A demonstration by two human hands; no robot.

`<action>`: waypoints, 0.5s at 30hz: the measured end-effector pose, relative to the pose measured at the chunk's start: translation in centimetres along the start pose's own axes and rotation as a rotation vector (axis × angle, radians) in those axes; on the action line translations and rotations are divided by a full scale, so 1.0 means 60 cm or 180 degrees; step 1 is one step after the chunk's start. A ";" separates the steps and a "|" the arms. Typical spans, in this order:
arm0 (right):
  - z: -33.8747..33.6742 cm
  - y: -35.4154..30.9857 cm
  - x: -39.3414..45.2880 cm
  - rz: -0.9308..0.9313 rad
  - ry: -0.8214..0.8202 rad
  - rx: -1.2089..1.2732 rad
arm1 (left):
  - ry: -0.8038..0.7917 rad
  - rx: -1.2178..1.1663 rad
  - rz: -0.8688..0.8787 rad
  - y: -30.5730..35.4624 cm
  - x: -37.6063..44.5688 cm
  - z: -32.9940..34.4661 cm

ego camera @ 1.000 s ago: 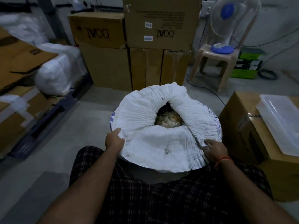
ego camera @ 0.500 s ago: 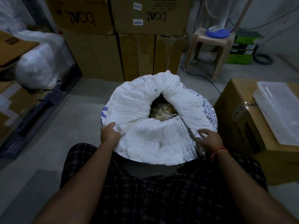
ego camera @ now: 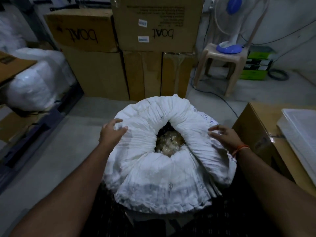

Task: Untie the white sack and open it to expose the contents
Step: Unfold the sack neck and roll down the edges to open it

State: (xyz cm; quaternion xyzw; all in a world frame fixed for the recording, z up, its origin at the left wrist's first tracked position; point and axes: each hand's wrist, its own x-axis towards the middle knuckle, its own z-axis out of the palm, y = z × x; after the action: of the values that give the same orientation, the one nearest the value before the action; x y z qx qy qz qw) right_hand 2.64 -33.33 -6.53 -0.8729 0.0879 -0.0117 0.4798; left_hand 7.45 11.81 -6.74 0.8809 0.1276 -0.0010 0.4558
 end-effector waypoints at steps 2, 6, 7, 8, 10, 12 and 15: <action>0.004 0.011 0.038 0.0139 -0.0198 0.0127 | -0.0268 -0.0260 -0.0034 0.009 0.024 0.006; 0.025 0.035 0.092 0.0379 -0.0644 0.0543 | -0.0978 -0.0696 -0.0027 0.030 0.071 0.023; 0.029 0.032 0.100 0.0373 -0.0738 0.0605 | -0.1156 -0.0827 0.0003 0.038 0.080 0.024; 0.029 0.027 0.111 0.0279 -0.0824 0.0533 | -0.1356 -0.0908 0.0068 0.046 0.091 0.024; 0.021 0.020 0.139 -0.0016 -0.0952 0.0250 | -0.1627 -0.0835 0.0308 0.061 0.114 0.028; 0.003 0.020 0.174 -0.0256 -0.0849 -0.0309 | -0.1371 -0.0588 0.0545 0.071 0.140 0.039; -0.036 0.028 0.217 -0.0283 -0.0171 -0.1151 | -0.0181 0.0093 0.0696 0.057 0.192 0.053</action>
State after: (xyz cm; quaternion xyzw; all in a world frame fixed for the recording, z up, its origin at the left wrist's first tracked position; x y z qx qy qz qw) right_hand 15.02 -38.15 -7.62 -0.9479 0.0370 0.0064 0.3163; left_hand 19.72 9.97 -7.21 0.8957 0.0177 0.0219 0.4437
